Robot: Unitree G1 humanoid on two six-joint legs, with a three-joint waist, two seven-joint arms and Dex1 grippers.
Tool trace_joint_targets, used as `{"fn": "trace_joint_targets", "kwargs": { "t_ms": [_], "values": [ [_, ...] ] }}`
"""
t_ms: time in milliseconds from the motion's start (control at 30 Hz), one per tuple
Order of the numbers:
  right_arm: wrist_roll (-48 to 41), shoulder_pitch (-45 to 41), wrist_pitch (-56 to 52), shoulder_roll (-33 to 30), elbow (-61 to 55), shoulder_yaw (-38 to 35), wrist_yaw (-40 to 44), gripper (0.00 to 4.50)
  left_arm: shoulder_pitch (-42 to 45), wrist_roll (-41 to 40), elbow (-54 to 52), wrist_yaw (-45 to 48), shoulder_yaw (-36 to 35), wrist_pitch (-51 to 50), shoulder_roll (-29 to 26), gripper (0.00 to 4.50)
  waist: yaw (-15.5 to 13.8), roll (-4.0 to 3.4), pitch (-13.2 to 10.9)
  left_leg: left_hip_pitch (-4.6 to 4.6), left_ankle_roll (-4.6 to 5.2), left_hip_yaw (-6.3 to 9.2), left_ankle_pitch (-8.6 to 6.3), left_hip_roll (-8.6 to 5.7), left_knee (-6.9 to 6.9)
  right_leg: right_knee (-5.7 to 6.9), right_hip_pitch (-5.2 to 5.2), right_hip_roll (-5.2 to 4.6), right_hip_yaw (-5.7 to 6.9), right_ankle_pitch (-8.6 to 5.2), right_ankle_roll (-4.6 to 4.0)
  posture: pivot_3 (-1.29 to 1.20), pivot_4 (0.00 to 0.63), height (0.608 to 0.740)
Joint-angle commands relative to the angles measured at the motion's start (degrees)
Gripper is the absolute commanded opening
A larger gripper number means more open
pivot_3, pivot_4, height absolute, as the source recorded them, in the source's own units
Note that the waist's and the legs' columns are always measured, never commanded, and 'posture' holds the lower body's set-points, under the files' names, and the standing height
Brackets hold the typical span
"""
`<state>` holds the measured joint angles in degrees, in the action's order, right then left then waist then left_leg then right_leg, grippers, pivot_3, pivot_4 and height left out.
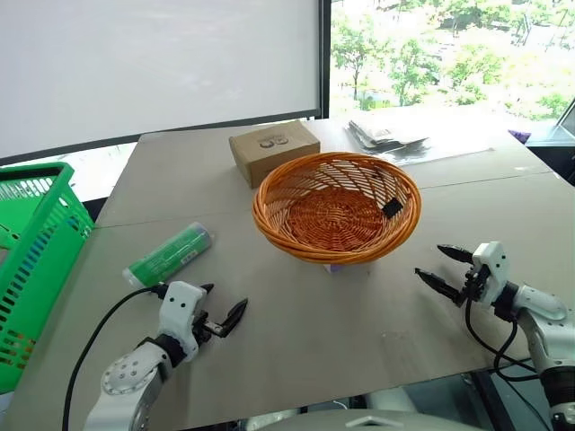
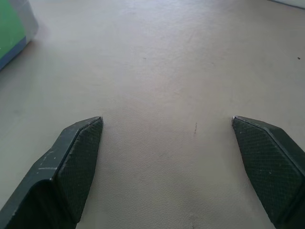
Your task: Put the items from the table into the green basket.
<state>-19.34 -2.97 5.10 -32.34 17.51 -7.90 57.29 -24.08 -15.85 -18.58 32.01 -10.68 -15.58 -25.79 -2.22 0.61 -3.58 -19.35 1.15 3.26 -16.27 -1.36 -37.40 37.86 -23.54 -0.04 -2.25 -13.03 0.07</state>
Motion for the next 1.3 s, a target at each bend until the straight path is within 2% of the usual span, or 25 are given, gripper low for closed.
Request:
{"fn": "trace_joint_targets", "kwargs": {
  "t_ms": [33, 700, 800, 900, 1000, 1133, 1300],
  "values": [
    [-0.52, -1.66, 0.51, -1.85, 0.60, -1.72, 1.02, 4.50, -0.90, -0.53, -1.82, 0.22, -0.04, 0.65, 0.17, 4.44, 0.02, 0.00, 0.00, 0.00, 0.00, 0.00, 0.00, 0.00, 0.00, 0.00, 0.00, 0.01, 0.00, 0.00, 0.00, 0.13, 0.011, 0.740],
    [-0.95, -1.01, -1.59, -9.18, -1.21, -3.10, 4.58, 4.50, -0.47, -2.98, -3.40, 2.53, -1.39, 0.94, -1.34, 4.44, -0.12, 0.17, -0.16, -0.01, 0.02, -0.01, -0.01, -0.01, 0.00, -0.02, 0.00, 0.00, 0.00, 0.00, 0.00, 0.13, 0.037, 0.740],
    [2.01, -0.08, 2.94, -12.42, -3.66, -2.73, 6.27, 4.50, -2.04, -8.51, -8.54, 7.78, -2.91, -2.66, -5.22, 4.44, -0.09, 0.22, -0.23, -0.02, 0.02, 0.02, -0.01, 0.01, 0.01, -0.02, 0.00, -0.01, 0.03, -0.01, 0.00, 0.14, 0.033, 0.740],
    [0.49, -0.69, 2.56, -16.83, -8.89, -4.95, 8.59, 4.50, -3.61, -19.04, -14.04, 14.96, -9.76, -7.02, -11.21, 4.44, -0.04, 0.21, -0.58, -0.03, 0.02, 0.03, -0.01, 0.05, 0.00, -0.02, -0.02, -0.03, 0.04, -0.01, -0.01, 0.14, 0.037, 0.740],
    [0.44, -3.57, 2.72, -21.56, -11.72, -4.82, 11.51, 4.50, -4.54, -27.98, -14.94, 21.86, -17.20, -11.60, -17.52, 4.44, 0.09, 0.11, -0.97, 0.00, 0.02, 0.02, -0.01, 0.08, -0.01, -0.02, -0.02, -0.02, 0.09, -0.02, -0.01, 0.13, 0.039, 0.740],
    [-0.32, -12.64, 2.01, -24.10, -14.49, -2.28, 14.10, 4.50, -3.71, -31.39, -14.02, 27.10, -22.94, -14.64, -24.44, 4.44, 0.66, 0.01, -1.32, 0.06, 0.02, -0.12, -0.01, 0.11, -0.01, -0.01, -0.03, 0.01, 0.26, -0.02, -0.02, 0.14, 0.038, 0.740],
    [2.33, -21.52, 1.21, -22.40, -17.28, 5.48, 17.50, 4.50, -0.95, -33.37, -14.57, 28.83, -25.01, -16.15, -26.98, 4.44, 0.76, 0.28, -1.48, 0.12, 0.01, 0.00, -0.02, 0.14, 0.01, -0.19, -0.08, -0.05, 0.45, -0.01, -0.02, 0.14, 0.032, 0.740]
  ]
}}
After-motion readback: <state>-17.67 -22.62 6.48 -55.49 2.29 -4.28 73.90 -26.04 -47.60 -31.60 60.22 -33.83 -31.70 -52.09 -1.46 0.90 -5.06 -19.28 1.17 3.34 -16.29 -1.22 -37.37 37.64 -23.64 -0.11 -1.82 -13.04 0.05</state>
